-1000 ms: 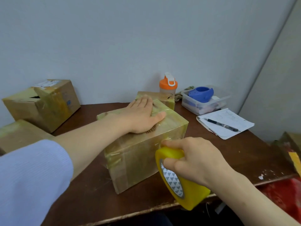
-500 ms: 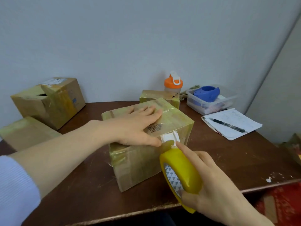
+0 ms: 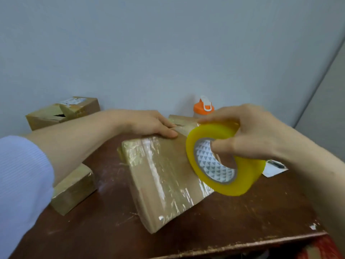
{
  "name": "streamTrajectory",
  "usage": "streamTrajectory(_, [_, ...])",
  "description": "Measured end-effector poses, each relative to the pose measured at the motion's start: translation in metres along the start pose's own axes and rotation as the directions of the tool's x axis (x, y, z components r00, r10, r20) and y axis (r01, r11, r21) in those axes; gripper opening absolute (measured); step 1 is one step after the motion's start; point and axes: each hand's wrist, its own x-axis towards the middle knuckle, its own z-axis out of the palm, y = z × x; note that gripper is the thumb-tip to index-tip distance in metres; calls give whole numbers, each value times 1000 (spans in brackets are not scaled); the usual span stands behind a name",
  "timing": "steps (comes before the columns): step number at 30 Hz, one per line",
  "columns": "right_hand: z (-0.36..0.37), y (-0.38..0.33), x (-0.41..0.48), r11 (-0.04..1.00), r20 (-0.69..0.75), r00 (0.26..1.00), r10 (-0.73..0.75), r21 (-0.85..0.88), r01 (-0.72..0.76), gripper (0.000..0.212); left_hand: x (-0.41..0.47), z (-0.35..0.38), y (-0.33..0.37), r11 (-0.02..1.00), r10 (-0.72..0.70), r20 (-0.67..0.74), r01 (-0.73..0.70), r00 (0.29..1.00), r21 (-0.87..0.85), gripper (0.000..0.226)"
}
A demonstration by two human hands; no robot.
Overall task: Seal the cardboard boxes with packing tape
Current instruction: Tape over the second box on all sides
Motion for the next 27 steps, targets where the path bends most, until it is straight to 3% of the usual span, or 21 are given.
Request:
streamTrajectory(1, [2, -5, 15, 999, 5, 1000, -6, -34, 7, 63, 2, -4, -3, 984, 21, -82, -6, 996, 176, 28])
streamTrajectory(3, [9, -13, 43, 999, 25, 1000, -7, -43, 8, 53, 8, -4, -9, 835, 95, -223, 44, 970, 548, 31])
streamTrajectory(5, [15, -21, 69, 1000, 55, 998, -5, -28, 7, 42, 13, 3, -20, 762, 182, -292, 53, 939, 645, 37])
streamTrajectory(8, [18, -25, 104, 998, 73, 997, 7, -63, -3, 37, 20, 16, -37, 846, 74, -188, 38, 979, 531, 86])
streamTrajectory(11, [23, -22, 127, 992, 61, 998, -19, -120, 26, 54, 25, 14, -56, 884, -107, -117, 148, 987, 444, 133])
streamTrajectory(13, [29, -21, 133, 991, 97, 994, -45, -120, 57, 67, 27, 12, -67, 904, -136, -96, 164, 986, 396, 148])
streamTrajectory(20, [50, -26, 150, 994, 84, 994, -77, -65, 82, 62, 36, 7, -89, 955, -145, -101, 166, 984, 248, 141])
streamTrajectory(27, [21, -31, 117, 977, 202, 973, 113, -199, -72, 32, 43, 7, -91, 938, -234, -77, 246, 969, 245, 140])
